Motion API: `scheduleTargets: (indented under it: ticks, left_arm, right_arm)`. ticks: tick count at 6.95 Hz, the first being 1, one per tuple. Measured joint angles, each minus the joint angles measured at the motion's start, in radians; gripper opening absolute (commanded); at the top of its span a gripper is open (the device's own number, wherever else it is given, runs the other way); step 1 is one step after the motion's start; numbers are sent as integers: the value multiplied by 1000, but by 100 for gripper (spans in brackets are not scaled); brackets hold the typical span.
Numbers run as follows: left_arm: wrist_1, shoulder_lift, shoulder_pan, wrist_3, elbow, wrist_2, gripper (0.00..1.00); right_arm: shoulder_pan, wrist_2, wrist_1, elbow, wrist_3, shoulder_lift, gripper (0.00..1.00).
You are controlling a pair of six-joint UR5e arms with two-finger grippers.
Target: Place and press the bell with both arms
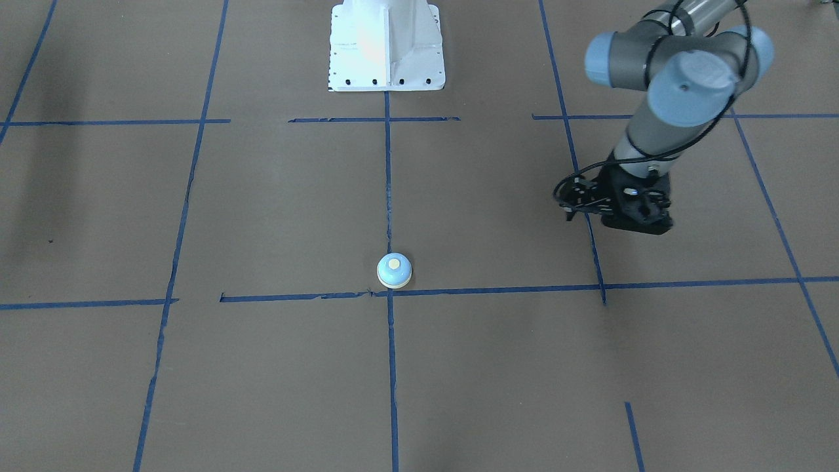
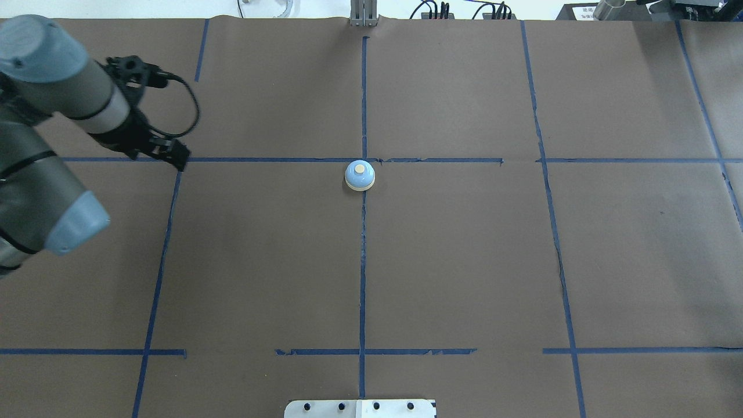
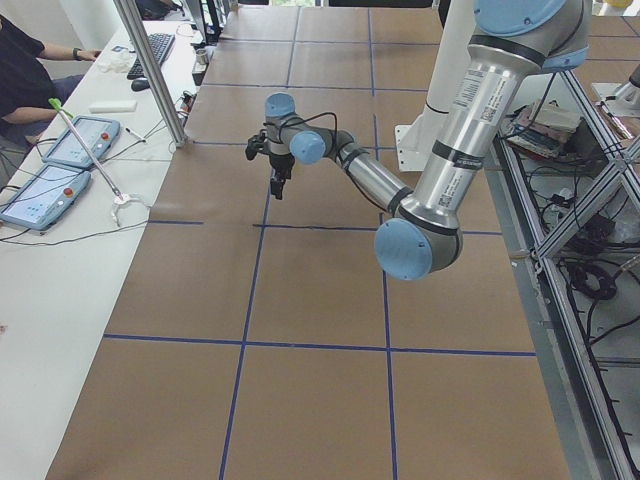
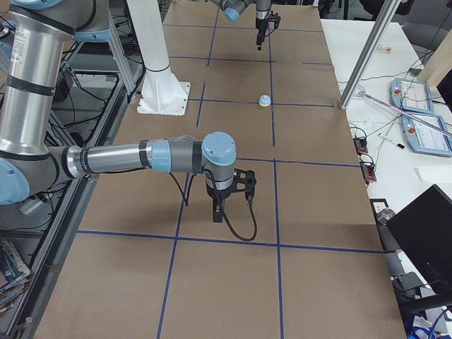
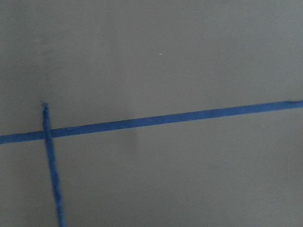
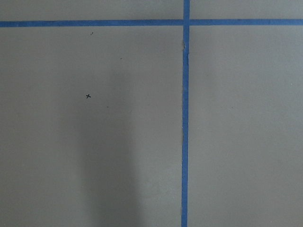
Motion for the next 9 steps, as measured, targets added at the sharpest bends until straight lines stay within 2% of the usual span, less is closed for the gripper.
scheduleTargets:
  ticks: [2,5,7,9]
  left_arm:
    - [-5,194,-225,343,-25,-105,100]
    - [-3,385,-504,604,-20,-190,100]
    - [1,468,-617,697,-1,-195,100]
    - [-2,514,-653,708,12,-198,100]
  right_arm:
    - [0,0,0,1,1,0,100]
    - [0,0,1,2,1,0,100]
    - [0,0,1,2,0,0,100]
    - [0,0,0,2,-1,0,100]
